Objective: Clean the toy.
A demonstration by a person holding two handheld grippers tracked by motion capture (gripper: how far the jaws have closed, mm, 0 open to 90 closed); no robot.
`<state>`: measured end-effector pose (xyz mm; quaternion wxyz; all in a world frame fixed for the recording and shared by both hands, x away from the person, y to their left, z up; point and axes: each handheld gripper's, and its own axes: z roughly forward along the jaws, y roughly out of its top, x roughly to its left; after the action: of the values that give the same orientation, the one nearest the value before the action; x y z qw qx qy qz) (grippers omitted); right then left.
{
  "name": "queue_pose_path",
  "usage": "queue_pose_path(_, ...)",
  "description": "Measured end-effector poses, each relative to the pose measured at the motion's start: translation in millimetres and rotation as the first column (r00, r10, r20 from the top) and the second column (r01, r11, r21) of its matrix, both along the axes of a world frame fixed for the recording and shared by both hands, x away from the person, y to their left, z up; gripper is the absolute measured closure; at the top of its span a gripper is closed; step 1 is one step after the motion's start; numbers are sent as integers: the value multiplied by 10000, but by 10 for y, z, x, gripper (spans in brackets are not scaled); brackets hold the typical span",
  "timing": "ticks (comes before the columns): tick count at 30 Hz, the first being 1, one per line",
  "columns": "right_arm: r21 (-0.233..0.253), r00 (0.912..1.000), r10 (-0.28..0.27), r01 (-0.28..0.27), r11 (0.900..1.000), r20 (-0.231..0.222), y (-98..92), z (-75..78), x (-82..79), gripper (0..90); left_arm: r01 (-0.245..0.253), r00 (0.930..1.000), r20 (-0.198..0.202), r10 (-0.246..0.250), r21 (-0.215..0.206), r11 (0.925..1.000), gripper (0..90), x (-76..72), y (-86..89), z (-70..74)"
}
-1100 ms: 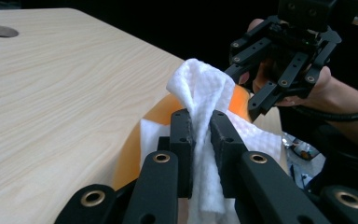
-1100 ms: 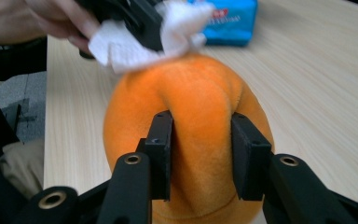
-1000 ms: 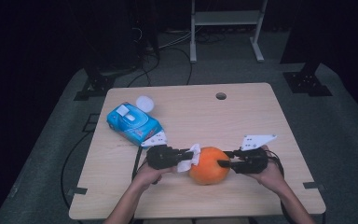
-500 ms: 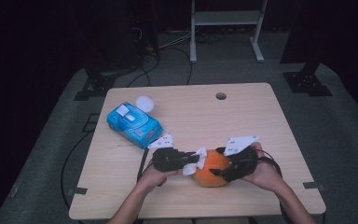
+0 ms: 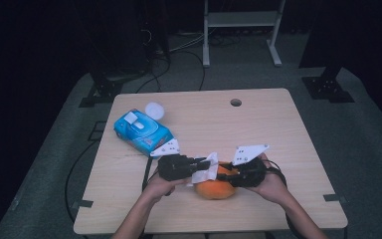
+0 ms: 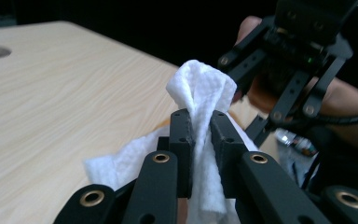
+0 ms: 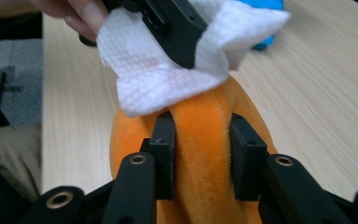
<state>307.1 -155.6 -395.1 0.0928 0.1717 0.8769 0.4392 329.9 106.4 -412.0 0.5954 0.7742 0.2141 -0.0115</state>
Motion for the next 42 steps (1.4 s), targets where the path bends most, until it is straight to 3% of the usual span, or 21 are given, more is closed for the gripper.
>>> queue_pose_path(4, 593, 9989, -175, 201, 9980, -441, -248, -128, 76, 637, -35, 9983, -588, 9, -435, 9990, 810, 57, 69, -138)
queue_pose_path(6, 846, 9969, -190, 255, 9961, -761, -374, -194, 94, 623, -49, 9981, -619, 20, -476, 9989, 808, 61, 60, -143)
queue_pose_path(9, 821, 9964, -305, 370, 9959, -789, -492, -212, 98, 610, -171, 9989, -441, 168, -65, 9998, 799, 63, 49, -140)
queue_pose_path(12, 729, 9949, -576, 637, 9953, -824, -583, -206, 103, 598, -156, 9978, -640, 169, 218, 9996, 800, 56, 41, -219)
queue_pose_path(14, 742, 9916, -640, 726, 9946, -1124, -618, -209, 113, 529, 19, 9969, -783, 0, 246, 9997, 802, 37, -6, -267)
queue_pose_path(16, 506, 9888, -704, 777, 9957, -1316, -612, -173, 112, 435, 95, 9973, -724, -82, 184, 9998, 806, 22, -61, -263)
queue_pose_path(20, -275, 9946, -978, 969, 9949, -334, -521, -48, 22, 358, 184, 9985, -516, -177, 131, 9997, 814, 0, -124, -184)
queue_pose_path(24, -830, 9966, -802, 813, 9932, 171, -397, 33, -88, 341, 244, 9994, -263, -237, 278, 9993, 816, -30, -170, -139)
queue_pose_path(27, -923, 9978, -659, 664, 9935, 89, -327, 99, -149, 328, 378, 9985, -409, -373, 135, 9992, 815, -37, -192, -161)
queue_pose_path(29, -1373, 9978, -659, 669, 9883, 119, -248, 109, -176, 313, 456, 9981, -427, -449, 149, 9988, 816, -45, -209, -165)
queue_pose_path(31, -1801, 9971, -751, 761, 9807, 123, -167, 68, -172, 349, 528, 9978, -408, -514, 339, 9980, 816, -44, -212, -159)
queue_pose_path(32, -2003, 9968, -805, 794, 9765, 26, -126, 46, -158, 449, 539, 9978, -409, -522, 420, 9977, 816, -38, -198, -154)
queue_pose_path(33, -2079, 9972, -695, 734, 9754, 263, -108, 49, -161, 538, 459, 9981, -424, -440, 444, 9980, 816, -25, -168, -140)
queue_pose_path(35, -1484, 9968, -557, 637, 9869, 574, -102, 68, -138, 627, 215, 9990, -408, -202, 306, 9993, 818, 14, -73, -91)
queue_pose_path(37, -567, 9979, -612, 624, 9964, 228, -114, 55, -40, 652, 31, 9994, -338, -38, -197, 9998, 819, 28, 10, -4)
queue_pose_path(40, 562, 9990, -404, 413, 9976, -170, -57, 17, 75, 662, -47, 9998, 186, 52, -275, 9996, 819, 2, 71, 144)
queue_pose_path(42, 1121, 9992, -53, 97, 9937, -391, -40, 3, 114, 660, -6, 9999, 171, 14, -469, 9989, 820, -10, 106, 164)
